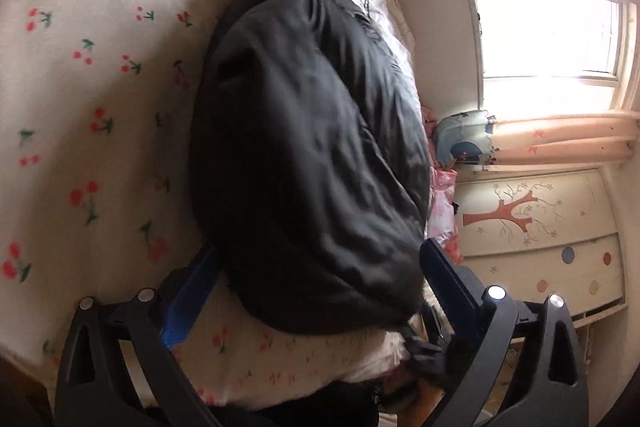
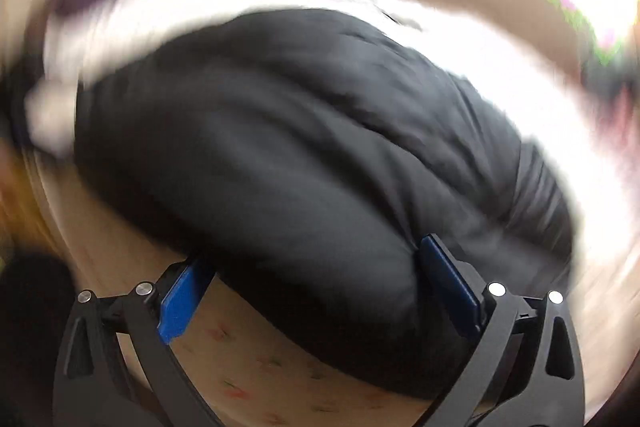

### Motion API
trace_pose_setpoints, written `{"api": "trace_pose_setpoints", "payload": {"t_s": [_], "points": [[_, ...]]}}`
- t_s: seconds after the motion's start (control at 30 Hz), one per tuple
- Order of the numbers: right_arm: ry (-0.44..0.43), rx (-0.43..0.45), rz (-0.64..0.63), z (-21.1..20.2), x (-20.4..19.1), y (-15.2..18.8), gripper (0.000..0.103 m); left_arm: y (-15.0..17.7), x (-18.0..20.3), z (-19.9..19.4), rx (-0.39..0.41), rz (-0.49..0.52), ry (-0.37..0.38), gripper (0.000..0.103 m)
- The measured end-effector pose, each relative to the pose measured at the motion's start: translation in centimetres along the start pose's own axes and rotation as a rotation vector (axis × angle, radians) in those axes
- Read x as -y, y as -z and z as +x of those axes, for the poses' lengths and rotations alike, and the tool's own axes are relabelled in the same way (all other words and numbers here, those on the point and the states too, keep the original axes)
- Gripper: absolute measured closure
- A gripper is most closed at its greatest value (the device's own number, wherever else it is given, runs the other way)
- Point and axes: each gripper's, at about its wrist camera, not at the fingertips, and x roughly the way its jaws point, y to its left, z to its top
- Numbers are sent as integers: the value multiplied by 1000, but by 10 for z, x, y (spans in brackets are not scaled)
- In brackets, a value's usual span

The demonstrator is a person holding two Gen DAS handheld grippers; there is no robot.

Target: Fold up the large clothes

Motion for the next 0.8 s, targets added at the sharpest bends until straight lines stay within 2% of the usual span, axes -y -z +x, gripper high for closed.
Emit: {"api": "trace_pose_setpoints", "payload": {"t_s": [0.03,0.1,0.17,0.23,0.27,0.3,0.37,0.4,0.43,0.47,0.5,0.57,0.7,0.77,0.8], "points": [[-51,-3,89,-1,15,1,7,-1,3,3,11,1,13,8],[-139,16,165,-13,32,9,7,-4,16,8,37,43,50,8],[-187,63,231,-35,49,21,7,-7,22,17,36,90,13,8],[-240,113,398,-55,87,43,7,-11,11,28,13,60,-22,8],[-261,123,505,-63,106,60,7,-11,5,30,25,42,-15,8],[-295,121,642,-67,128,81,7,-10,6,30,37,45,-7,8],[-353,92,812,-61,162,113,7,-10,12,30,58,49,6,8],[-342,56,875,-53,180,126,7,-9,14,31,69,47,17,8],[-342,41,908,-51,194,134,7,-10,17,32,89,39,32,8],[-379,48,941,-45,204,140,7,-9,18,31,109,30,46,8],[-426,69,983,-41,214,143,7,-7,21,32,130,24,60,8],[-459,105,1040,-38,227,143,7,-5,22,33,144,29,57,8],[-414,111,1032,-26,242,125,8,-9,15,36,132,22,38,8],[-396,117,1003,-23,246,115,43,-14,13,31,131,4,48,8],[-405,134,992,-24,245,109,69,-16,10,29,136,-4,64,8]]}}
